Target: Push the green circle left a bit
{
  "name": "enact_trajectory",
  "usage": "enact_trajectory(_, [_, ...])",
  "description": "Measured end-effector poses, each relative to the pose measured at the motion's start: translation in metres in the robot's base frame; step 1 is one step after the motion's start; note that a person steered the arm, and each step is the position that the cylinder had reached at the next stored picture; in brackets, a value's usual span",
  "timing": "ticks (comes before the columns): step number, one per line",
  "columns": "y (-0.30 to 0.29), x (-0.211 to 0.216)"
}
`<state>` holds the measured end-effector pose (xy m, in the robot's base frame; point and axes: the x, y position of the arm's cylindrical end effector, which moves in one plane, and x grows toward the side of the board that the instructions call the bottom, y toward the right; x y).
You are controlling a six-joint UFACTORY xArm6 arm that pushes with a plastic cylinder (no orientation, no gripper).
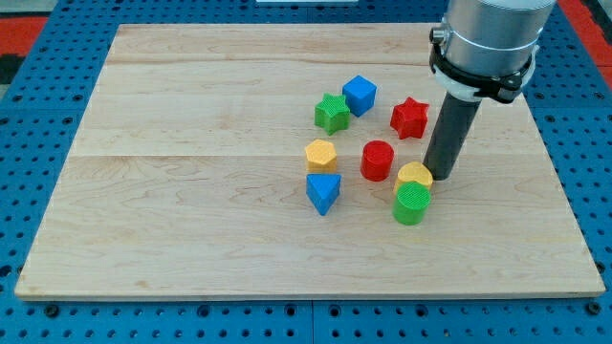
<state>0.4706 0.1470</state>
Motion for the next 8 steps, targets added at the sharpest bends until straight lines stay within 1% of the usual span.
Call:
enact_trajectory(1, [-0.001,0.002])
enact_trajectory(2, [0.035,0.017])
enact_trajectory(3, [0.035,0.048])
enact_trajectory(4, [0.016,0.053])
enact_trajectory(8, [0.009,0.054])
